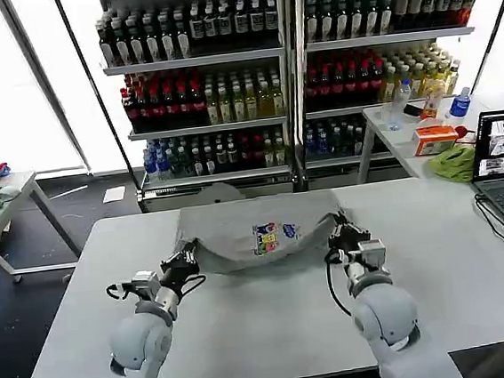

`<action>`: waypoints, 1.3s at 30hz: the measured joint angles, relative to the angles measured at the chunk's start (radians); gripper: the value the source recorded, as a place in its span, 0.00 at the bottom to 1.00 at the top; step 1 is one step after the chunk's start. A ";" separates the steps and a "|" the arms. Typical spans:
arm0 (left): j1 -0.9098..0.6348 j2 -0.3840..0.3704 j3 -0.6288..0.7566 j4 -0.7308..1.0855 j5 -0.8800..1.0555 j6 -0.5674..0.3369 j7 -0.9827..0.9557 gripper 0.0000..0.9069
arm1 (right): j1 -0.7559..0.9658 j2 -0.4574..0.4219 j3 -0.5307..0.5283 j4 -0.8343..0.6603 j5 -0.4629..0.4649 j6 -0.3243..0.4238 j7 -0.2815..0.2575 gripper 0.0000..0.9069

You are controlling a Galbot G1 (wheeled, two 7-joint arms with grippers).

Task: Fold and organize the clothes.

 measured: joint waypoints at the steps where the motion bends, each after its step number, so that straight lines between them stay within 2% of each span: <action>1: -0.010 -0.001 0.004 0.013 -0.003 0.001 0.000 0.00 | 0.011 0.003 -0.001 -0.014 0.000 0.000 -0.002 0.00; 19: -0.138 -0.020 0.032 0.202 0.014 0.034 -0.047 0.00 | 0.113 0.052 0.010 -0.227 -0.007 0.011 -0.013 0.00; 20: -0.142 -0.021 0.033 0.211 0.019 0.034 -0.051 0.12 | 0.118 0.055 0.010 -0.240 -0.007 0.013 -0.013 0.00; 21: -0.147 -0.022 0.034 0.221 0.025 0.034 -0.055 0.57 | 0.123 0.058 0.009 -0.251 -0.008 0.015 -0.013 0.03; 22: -0.152 -0.023 0.034 0.229 0.030 0.033 -0.058 1.00 | 0.127 0.061 0.009 -0.260 -0.008 0.016 -0.013 0.87; 23: -0.156 -0.023 0.034 0.238 0.036 0.031 -0.061 1.00 | 0.131 0.064 0.008 -0.271 -0.010 0.016 -0.011 1.00; 33: -0.184 -0.025 0.040 0.280 0.057 0.017 -0.055 1.00 | 0.136 0.086 0.011 -0.307 0.005 0.024 0.005 1.00; 39: -0.179 -0.027 0.039 0.276 0.066 0.030 -0.062 1.00 | 0.136 0.097 0.022 -0.283 0.085 0.005 0.050 1.00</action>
